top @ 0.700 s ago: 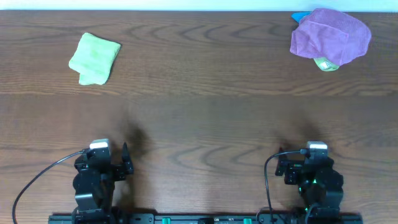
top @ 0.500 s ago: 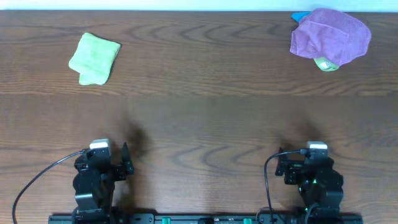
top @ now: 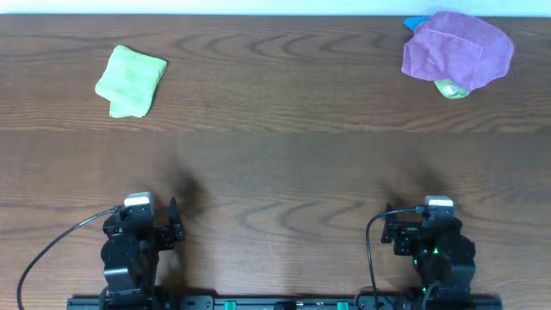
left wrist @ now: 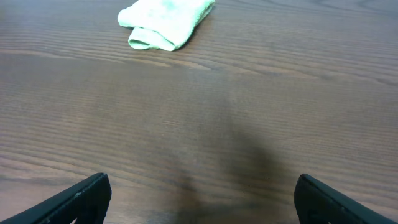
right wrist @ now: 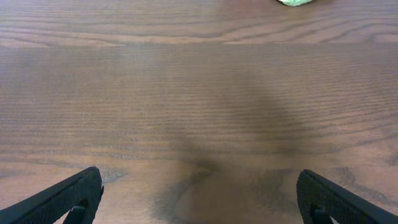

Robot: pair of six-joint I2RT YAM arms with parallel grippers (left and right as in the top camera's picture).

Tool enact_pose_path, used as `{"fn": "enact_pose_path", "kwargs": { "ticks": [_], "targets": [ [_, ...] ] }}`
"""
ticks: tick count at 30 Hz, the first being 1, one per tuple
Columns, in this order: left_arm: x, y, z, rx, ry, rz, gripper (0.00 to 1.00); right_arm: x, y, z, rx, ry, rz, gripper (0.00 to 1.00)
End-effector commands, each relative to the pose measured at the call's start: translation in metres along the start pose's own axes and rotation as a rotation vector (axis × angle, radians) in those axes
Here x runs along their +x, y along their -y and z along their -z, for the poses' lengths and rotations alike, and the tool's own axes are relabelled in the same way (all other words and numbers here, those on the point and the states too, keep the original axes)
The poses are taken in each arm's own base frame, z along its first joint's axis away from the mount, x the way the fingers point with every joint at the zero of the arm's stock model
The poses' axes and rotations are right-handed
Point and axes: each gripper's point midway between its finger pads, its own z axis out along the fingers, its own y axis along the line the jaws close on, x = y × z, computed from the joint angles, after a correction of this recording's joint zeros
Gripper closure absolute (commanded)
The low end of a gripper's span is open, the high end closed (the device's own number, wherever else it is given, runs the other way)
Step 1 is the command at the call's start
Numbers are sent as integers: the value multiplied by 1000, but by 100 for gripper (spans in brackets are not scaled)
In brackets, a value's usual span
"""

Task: Fold the cloth

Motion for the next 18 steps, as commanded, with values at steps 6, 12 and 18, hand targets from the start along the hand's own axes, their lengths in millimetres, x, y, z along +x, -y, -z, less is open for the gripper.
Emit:
{"fn": "enact_pose_path", "kwargs": {
  "ticks": [6, 12, 18],
  "targets": [
    [3, -2, -2, -10, -3, -20, 5, -40, -1, 21, -1, -7, -36, 1],
    [3, -2, -2, -10, -3, -20, 5, -111, 7, 33, 45, -36, -86, 1],
    [3, -2, -2, -10, -3, -20, 5, -165, 13, 23, 81, -99, -130, 1]
  ]
}}
